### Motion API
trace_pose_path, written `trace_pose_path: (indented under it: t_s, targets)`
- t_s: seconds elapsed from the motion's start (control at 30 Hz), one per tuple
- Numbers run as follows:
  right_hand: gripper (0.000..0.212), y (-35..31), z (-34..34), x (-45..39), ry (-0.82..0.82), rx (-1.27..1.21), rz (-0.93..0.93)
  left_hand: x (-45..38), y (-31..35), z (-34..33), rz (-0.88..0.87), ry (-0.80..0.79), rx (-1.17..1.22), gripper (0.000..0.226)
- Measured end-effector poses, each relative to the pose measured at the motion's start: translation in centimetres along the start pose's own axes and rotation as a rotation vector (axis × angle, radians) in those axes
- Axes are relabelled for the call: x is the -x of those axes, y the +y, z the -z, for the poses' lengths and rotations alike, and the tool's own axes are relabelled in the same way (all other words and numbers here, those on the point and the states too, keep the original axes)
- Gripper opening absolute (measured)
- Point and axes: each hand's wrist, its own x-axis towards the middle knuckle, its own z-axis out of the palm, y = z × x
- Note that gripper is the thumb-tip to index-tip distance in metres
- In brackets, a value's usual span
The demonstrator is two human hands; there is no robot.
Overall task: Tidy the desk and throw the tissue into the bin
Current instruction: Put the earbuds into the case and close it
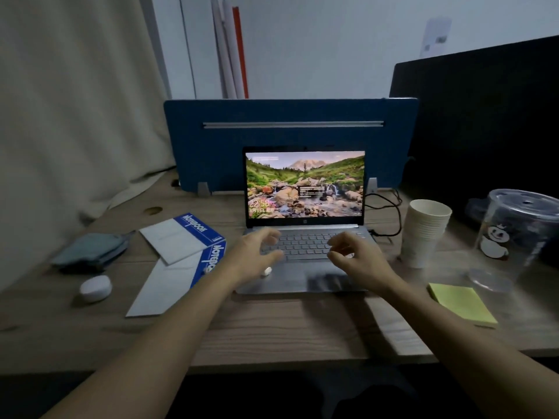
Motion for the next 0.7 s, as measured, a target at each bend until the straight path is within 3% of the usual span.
trace_pose_path:
  t_s: [0.3,0.47,0.7]
  targets:
    - [0.032,-4.6,-6.8,-2.5,-0.191,0.187,0.107,4.6,-6.7,4.1,0.111,0.1,0.009,0.038]
    - [0.048,-6.0,-9.5,-3.2,-0.194,0.251,0.062,6.1,-8.5,5.6,0.107,0.133,-0.08,0.041]
    - [0.046,-7.7,-11.8,-4.5,-0.127,0.283,0.15,8.3,-11.3,10.5,0.201,0.229,-0.242,0.043]
